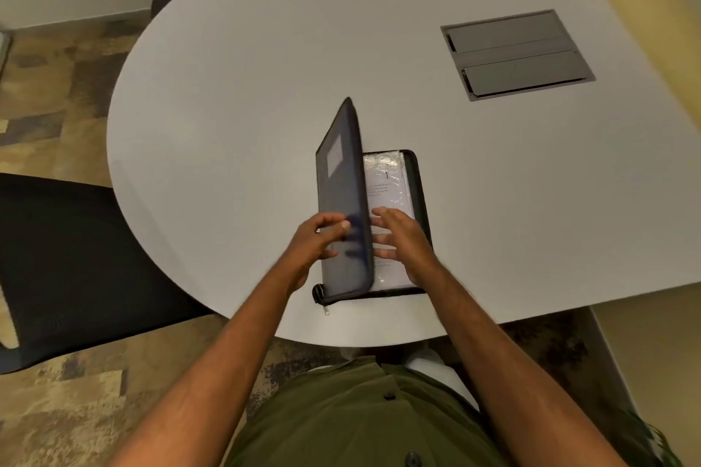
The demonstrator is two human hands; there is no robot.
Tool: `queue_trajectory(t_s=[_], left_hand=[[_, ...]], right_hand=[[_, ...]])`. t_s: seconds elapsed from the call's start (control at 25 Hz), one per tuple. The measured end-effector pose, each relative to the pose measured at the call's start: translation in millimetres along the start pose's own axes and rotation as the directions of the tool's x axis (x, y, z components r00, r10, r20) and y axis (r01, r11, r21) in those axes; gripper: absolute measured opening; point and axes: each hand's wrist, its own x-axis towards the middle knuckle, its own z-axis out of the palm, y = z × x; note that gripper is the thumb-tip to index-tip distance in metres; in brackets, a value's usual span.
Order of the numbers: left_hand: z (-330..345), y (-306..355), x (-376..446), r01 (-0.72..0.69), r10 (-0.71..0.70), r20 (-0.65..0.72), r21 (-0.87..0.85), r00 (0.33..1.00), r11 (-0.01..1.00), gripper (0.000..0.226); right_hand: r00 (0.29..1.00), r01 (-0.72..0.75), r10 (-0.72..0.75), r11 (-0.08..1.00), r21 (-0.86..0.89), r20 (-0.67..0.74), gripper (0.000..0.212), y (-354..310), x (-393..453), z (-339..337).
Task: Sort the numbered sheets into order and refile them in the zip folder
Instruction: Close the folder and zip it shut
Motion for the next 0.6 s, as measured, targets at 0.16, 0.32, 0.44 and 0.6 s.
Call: queue_trajectory(t_s=[0.16, 0.32, 0.44, 0.6], left_hand=[[16, -20, 12, 0.046, -0.066, 0.092, 0.208, 0.994, 0.977, 0.030], [17, -42, 25, 0.091, -0.075, -0.062, 0.315, 0.995, 0.945, 0.025], [12, -57, 30, 0.202, -0.147, -0.197, 0.295, 0.969, 0.934, 0.031], [4, -70, 33, 0.360, -0.318, -0.230, 0.175, 0.920, 0.916, 0.046]], right_hand=[[0.976, 0.055, -0.071, 0.995, -0.081, -0.208, 0.034, 2, 2, -15], [0.934, 0.048, -0.126, 0.971, -0.233, -0.334, 0.037, 28, 6, -49], [0.912, -0.011, -0.100, 0.964, -0.266, -0.398, 0.037, 49, 11, -68], [0.916, -0.116, -0.017, 0.945, -0.306, -0.400, 0.042, 77, 19, -84]])
